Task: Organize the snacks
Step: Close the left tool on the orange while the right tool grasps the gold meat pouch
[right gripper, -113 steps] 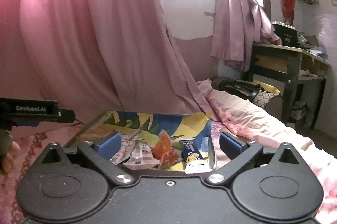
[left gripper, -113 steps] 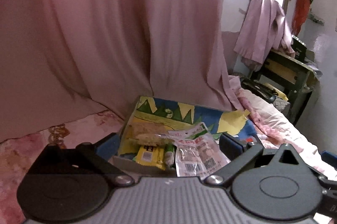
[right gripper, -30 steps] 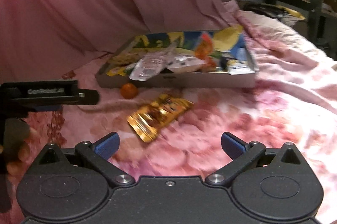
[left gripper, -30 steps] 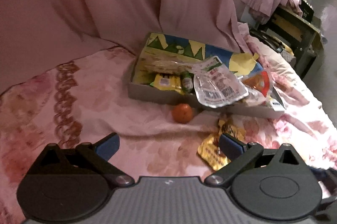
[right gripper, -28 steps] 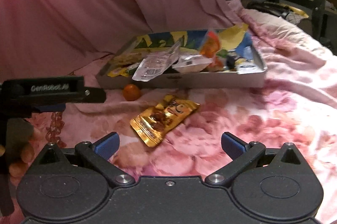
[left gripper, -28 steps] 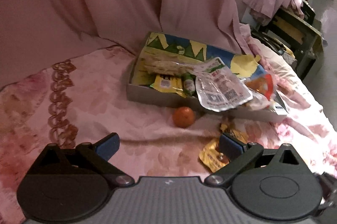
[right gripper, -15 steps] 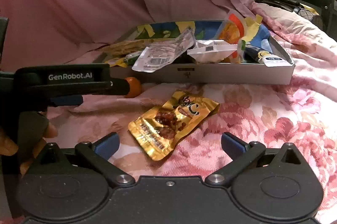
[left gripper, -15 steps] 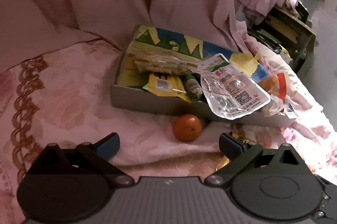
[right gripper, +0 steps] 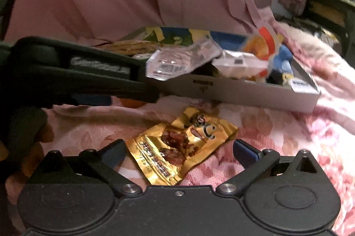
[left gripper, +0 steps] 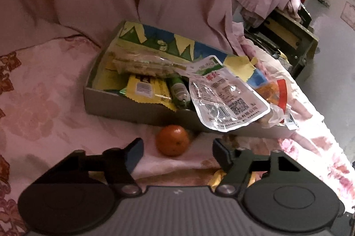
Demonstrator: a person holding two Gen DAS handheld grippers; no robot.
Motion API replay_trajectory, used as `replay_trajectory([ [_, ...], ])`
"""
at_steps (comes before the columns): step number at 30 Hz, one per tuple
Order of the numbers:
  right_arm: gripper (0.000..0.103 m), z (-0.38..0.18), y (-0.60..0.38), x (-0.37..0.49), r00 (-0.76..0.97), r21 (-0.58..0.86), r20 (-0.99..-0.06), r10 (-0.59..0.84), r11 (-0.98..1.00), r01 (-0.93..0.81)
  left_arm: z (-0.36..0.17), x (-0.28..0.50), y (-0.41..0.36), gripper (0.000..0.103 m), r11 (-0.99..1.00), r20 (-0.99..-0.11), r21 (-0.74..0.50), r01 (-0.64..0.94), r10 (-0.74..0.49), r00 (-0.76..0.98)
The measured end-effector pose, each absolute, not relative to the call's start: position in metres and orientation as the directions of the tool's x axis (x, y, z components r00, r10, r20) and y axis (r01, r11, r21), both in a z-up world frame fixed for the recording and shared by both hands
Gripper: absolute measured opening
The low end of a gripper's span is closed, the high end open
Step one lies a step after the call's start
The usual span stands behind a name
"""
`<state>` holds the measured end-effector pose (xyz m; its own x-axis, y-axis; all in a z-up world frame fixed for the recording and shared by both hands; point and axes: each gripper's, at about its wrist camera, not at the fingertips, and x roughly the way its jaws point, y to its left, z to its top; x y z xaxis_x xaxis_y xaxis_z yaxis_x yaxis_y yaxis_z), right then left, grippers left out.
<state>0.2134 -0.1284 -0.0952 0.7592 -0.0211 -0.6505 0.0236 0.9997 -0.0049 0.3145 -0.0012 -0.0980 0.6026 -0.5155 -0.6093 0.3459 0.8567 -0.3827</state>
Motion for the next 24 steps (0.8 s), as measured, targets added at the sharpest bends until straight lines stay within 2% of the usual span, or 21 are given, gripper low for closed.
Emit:
replay_trajectory([
  [6, 0.093, -0.094, -0.13, 0.217, 0.759, 0.019, -0.652, -0.004, 1.0, 0.022, -0.101, 0.318, -0.001, 0.051, 0.876, -0.627, -0.361, 0.319, -0.482, 0.612],
  [8, 0.09, -0.093, -0.13, 0.217, 0.757, 0.022, -0.653, -0.005, 0.999, 0.025, -0.102, 0.319, -0.001, 0.038, 0.88, -0.632, -0.356, 0.315, -0.475, 0.612],
  [9, 0.089, -0.093, -0.129, 0.216, 0.756, 0.022, -0.655, -0.003, 0.999, 0.023, -0.102, 0.319, -0.001, 0.036, 0.876, -0.632, -0.366, 0.315, -0.482, 0.607],
  [13, 0.081, -0.092, -0.128, 0.213, 0.753, 0.027, -0.658, 0.007, 1.0, 0.014, -0.101, 0.317, -0.001, 0.036, 0.878, -0.641, -0.364, 0.309, -0.477, 0.601],
  [16, 0.064, -0.089, -0.127, 0.211, 0.744, 0.052, -0.667, 0.043, 0.999, -0.012, -0.099, 0.316, 0.0, 0.036, 0.88, -0.653, -0.363, 0.306, -0.474, 0.59],
  [19, 0.06, -0.087, -0.124, 0.206, 0.736, 0.031, -0.676, 0.042, 0.999, -0.029, -0.096, 0.313, 0.002, 0.036, 0.882, -0.672, -0.37, 0.291, -0.471, 0.571],
  [24, 0.06, -0.083, -0.125, 0.192, 0.697, 0.009, -0.717, -0.002, 1.0, 0.012, -0.093, 0.31, 0.01, 0.036, 0.889, -0.702, -0.377, 0.26, -0.457, 0.546],
])
